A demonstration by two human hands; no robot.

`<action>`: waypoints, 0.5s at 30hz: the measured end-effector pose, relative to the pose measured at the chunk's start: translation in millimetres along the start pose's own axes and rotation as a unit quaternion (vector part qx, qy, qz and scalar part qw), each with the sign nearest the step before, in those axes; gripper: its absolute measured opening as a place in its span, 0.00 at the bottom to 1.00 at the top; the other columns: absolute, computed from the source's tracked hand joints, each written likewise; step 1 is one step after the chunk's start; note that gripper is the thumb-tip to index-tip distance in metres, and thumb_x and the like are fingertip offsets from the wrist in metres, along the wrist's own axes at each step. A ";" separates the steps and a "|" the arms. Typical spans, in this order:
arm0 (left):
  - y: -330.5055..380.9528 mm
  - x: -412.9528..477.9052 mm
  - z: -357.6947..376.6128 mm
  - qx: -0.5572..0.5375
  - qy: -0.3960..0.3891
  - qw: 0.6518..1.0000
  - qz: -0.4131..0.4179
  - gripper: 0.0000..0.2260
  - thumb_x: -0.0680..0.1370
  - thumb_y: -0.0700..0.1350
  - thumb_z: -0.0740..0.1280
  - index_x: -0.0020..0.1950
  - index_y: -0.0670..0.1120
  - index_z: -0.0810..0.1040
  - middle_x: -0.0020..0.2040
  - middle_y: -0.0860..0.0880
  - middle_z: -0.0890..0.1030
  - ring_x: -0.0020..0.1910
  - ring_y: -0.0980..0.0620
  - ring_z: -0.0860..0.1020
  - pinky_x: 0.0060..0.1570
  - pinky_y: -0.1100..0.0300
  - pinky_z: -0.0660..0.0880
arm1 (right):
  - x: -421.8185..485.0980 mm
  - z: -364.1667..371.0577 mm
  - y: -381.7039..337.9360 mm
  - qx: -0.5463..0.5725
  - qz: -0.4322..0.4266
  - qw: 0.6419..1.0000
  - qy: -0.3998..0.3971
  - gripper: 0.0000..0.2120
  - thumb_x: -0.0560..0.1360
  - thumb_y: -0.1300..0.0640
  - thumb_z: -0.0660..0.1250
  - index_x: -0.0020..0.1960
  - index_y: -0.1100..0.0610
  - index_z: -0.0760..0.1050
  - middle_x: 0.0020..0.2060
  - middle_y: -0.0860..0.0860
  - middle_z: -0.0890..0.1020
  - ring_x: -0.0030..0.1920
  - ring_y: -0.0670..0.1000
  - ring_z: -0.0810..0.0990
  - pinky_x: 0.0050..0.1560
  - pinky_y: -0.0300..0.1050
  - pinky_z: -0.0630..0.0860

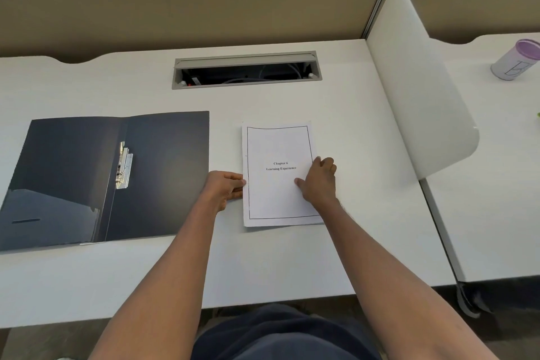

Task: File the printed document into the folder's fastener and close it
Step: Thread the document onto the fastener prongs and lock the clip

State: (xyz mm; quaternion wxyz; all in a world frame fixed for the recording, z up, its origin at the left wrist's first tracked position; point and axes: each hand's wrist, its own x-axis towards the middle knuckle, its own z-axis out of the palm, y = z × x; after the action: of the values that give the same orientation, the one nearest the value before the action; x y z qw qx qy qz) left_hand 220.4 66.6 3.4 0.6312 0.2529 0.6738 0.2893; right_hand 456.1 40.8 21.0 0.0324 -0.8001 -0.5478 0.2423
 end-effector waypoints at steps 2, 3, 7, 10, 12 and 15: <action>-0.2 0.7 -1.5 -0.002 0.001 1.000 0.004 0.05 0.75 0.27 0.72 0.48 0.35 0.80 0.41 0.40 0.84 0.31 0.49 0.85 0.32 0.58 0.83 | 1.0 -2.7 2.4 0.032 0.007 0.999 -0.007 0.31 0.78 0.50 0.72 0.71 0.66 0.64 0.70 0.61 0.64 0.69 0.60 0.67 0.64 0.49 0.74; -0.2 0.7 -3.5 -0.006 -0.001 1.000 0.005 0.06 0.74 0.28 0.72 0.48 0.35 0.81 0.40 0.41 0.84 0.31 0.49 0.85 0.32 0.58 0.83 | 2.0 -4.1 3.9 0.055 0.013 0.998 -0.010 0.29 0.78 0.50 0.72 0.69 0.66 0.65 0.69 0.61 0.65 0.69 0.60 0.67 0.64 0.50 0.74; 1.4 1.7 -19.0 -0.030 -0.010 0.999 -0.002 0.06 0.74 0.28 0.73 0.47 0.37 0.81 0.40 0.42 0.85 0.33 0.49 0.86 0.33 0.59 0.82 | 6.7 -8.8 6.0 0.139 0.029 0.990 0.004 0.30 0.79 0.50 0.70 0.72 0.66 0.64 0.70 0.62 0.66 0.71 0.61 0.66 0.65 0.54 0.71; 6.1 3.1 -38.3 -0.044 -0.010 0.999 -0.008 0.06 0.74 0.28 0.73 0.48 0.37 0.82 0.42 0.41 0.86 0.35 0.49 0.87 0.35 0.60 0.83 | 9.1 -8.0 -2.5 0.190 0.035 0.981 0.009 0.31 0.81 0.48 0.67 0.75 0.66 0.63 0.71 0.62 0.68 0.73 0.61 0.67 0.68 0.54 0.70; 11.0 4.4 -52.7 -0.051 -0.013 0.999 -0.006 0.07 0.74 0.29 0.73 0.51 0.36 0.82 0.42 0.42 0.86 0.37 0.50 0.87 0.37 0.60 0.83 | 10.8 -4.3 -11.9 0.238 0.038 0.970 -0.004 0.32 0.81 0.48 0.66 0.77 0.65 0.63 0.70 0.61 0.72 0.72 0.61 0.70 0.69 0.53 0.70; 19.8 5.6 -76.7 -0.074 -0.014 0.997 -0.001 0.08 0.75 0.29 0.72 0.52 0.35 0.81 0.44 0.41 0.86 0.41 0.49 0.86 0.40 0.60 0.84 | 10.6 -1.6 -33.0 0.323 0.047 0.945 -0.026 0.25 0.81 0.49 0.66 0.72 0.62 0.70 0.56 0.57 0.82 0.57 0.54 0.78 0.56 0.45 0.72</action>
State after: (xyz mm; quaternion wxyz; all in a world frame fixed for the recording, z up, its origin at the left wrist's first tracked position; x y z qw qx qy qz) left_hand 143.0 79.1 16.3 0.6579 0.2088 0.6419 0.3339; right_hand 431.4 63.8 29.2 0.2636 -0.7651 -0.4025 0.4280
